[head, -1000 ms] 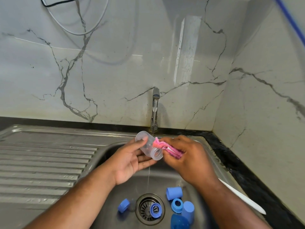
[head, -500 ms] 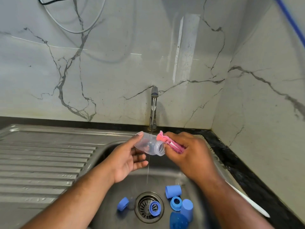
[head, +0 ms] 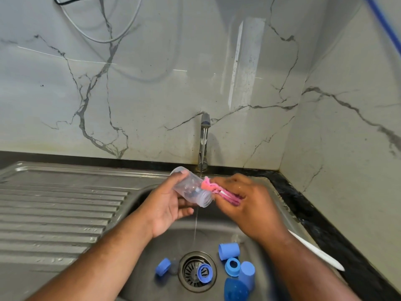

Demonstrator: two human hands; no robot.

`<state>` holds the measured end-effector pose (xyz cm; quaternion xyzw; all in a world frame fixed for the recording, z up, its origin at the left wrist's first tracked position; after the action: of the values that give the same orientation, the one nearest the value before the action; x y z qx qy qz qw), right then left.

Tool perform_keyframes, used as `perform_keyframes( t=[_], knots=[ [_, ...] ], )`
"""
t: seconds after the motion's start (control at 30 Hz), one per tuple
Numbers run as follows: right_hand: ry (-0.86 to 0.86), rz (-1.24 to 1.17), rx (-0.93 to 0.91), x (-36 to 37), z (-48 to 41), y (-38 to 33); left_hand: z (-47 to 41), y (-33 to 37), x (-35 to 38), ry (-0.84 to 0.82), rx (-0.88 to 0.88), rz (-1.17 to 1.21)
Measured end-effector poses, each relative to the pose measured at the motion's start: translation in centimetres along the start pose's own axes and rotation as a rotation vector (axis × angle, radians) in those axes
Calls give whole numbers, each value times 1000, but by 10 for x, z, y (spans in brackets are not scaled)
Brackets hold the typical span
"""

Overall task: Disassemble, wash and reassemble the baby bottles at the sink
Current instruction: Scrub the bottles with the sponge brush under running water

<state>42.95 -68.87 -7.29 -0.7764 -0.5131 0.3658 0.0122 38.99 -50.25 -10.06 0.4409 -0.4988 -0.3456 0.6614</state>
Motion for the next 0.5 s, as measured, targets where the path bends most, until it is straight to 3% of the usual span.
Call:
perform_keyframes(
  t=[0.13,0.27,0.5],
  knots=[
    [-57,48,-203,4,4,-17,-3,-2,-7,201,26,-144],
    [-98,120,-324,5,8,-30,-1,-10,-5,190,-12,-128],
    [-119,107,-308,4,7,-35,3,-13,1,189,-112,-28]
  ],
)
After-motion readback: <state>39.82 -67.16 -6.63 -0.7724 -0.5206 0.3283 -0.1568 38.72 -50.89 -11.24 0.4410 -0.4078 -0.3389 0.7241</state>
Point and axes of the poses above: each hand's wrist, its own z-axis away from the middle knuckle, its own x-axis out of the palm, y = z × x, the point moved 4 cm from there along -z, towards the middle knuckle, and after that the axes turned 8 degrees about y, right-handed, at the moved point
